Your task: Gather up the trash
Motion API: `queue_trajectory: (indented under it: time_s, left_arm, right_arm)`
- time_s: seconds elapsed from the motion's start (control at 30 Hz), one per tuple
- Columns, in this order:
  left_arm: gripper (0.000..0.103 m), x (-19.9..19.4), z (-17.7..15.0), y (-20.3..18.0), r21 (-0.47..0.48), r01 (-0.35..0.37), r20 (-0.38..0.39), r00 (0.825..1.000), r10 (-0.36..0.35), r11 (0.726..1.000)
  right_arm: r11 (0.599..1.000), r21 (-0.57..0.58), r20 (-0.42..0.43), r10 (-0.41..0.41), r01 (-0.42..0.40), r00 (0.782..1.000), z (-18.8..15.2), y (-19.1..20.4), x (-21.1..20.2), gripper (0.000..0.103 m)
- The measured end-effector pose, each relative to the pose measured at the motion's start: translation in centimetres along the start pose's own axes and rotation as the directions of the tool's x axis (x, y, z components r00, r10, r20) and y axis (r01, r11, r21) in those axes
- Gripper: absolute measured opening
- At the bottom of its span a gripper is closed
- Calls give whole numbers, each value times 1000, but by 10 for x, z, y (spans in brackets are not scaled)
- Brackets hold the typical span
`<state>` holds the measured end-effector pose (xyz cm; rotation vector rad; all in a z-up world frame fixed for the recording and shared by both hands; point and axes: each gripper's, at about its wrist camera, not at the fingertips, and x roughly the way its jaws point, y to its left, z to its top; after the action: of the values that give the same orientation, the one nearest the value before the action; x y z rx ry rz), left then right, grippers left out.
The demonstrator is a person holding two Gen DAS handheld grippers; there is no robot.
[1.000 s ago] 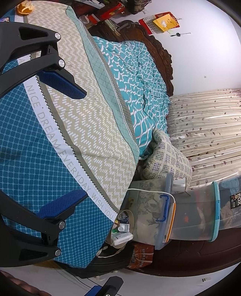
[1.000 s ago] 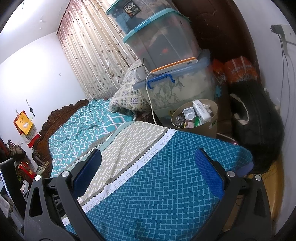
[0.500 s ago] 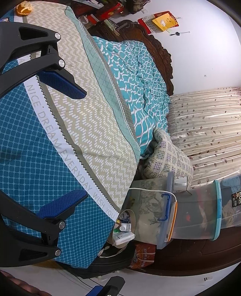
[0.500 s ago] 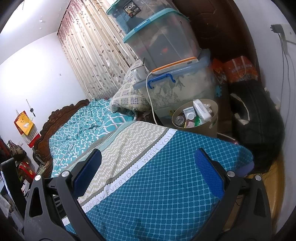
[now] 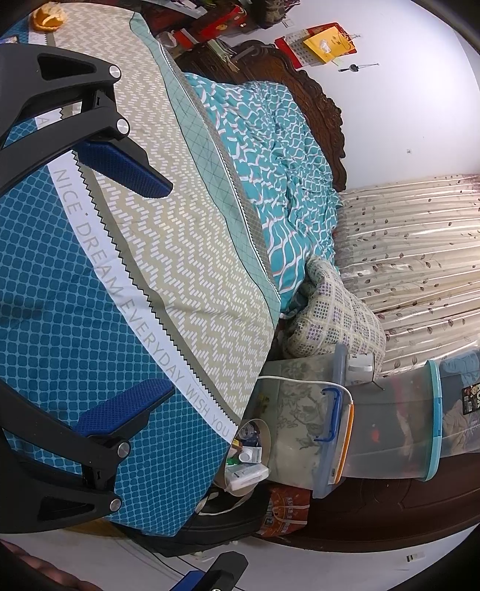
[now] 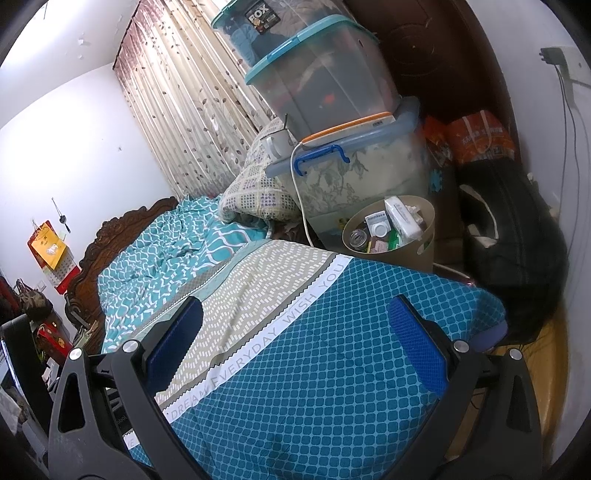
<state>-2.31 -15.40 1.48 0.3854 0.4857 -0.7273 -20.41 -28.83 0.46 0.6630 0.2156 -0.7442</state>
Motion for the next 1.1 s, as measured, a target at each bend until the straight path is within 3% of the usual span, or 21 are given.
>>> queue_trajectory:
  time_s: [1.1]
  left_arm:
    - [94, 2, -2, 0, 3, 1, -5, 1000, -1, 1000]
  right_arm:
    - [1000, 1, -2, -1, 1, 1000, 0, -1, 0, 99]
